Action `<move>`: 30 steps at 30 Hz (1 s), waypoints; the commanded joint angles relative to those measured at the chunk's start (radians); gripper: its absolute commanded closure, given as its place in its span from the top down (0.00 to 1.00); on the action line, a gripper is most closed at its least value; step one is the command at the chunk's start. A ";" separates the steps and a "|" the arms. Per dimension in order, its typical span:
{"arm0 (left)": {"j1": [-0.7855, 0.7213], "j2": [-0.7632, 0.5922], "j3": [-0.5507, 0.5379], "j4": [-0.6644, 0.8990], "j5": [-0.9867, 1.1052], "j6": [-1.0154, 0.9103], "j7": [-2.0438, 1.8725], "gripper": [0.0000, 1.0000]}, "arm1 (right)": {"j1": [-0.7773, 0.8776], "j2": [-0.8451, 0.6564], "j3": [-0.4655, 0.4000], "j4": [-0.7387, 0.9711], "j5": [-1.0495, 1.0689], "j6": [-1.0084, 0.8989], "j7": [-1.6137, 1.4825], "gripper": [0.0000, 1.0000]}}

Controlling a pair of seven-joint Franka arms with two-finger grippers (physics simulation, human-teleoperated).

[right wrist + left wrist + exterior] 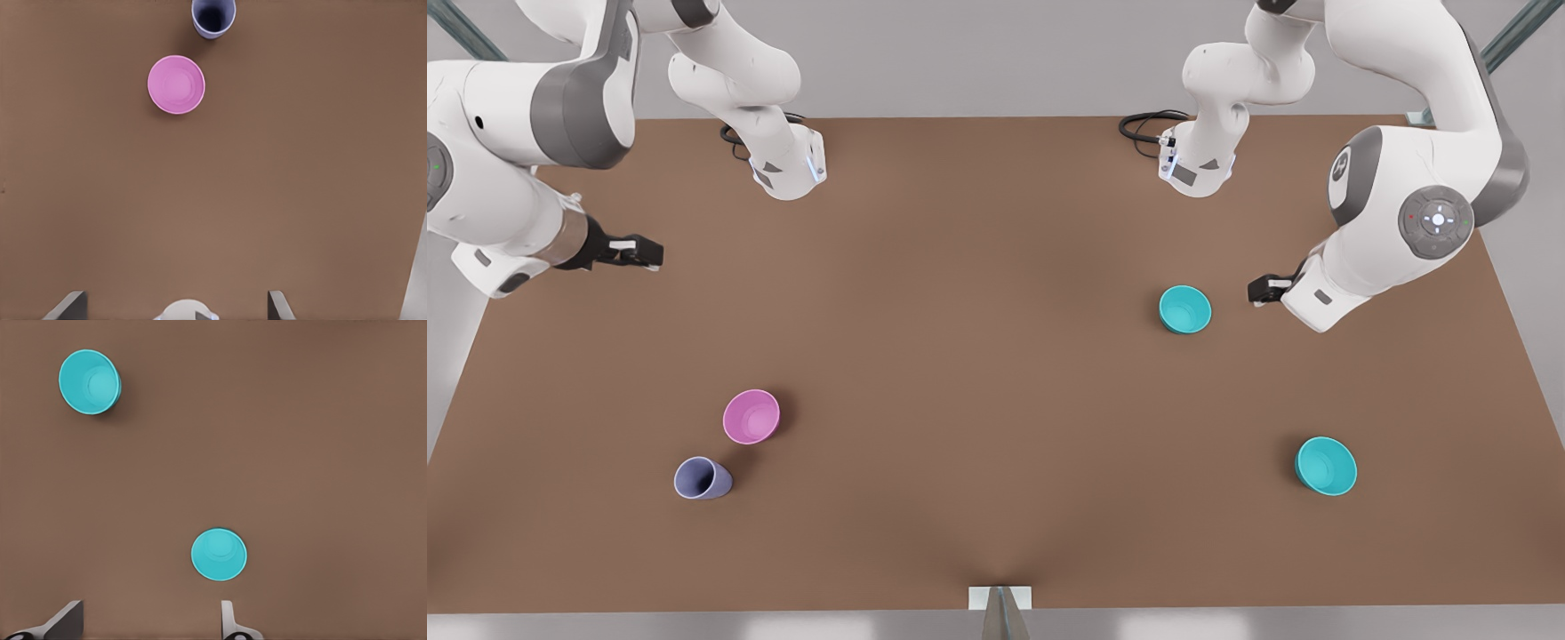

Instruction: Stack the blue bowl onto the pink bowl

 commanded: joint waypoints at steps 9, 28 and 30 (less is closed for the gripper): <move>0.000 0.011 0.000 0.001 -0.007 -0.015 -0.008 1.00 | -0.077 0.324 -0.005 -0.138 0.004 0.403 0.003 1.00; 0.000 0.012 -0.002 -0.002 -0.009 -0.018 -0.008 1.00 | -0.183 0.477 0.000 -0.445 0.309 0.941 -0.018 1.00; -0.002 0.014 -0.003 0.000 -0.009 -0.016 -0.008 1.00 | -0.178 0.496 0.002 -0.445 0.320 0.965 -0.017 1.00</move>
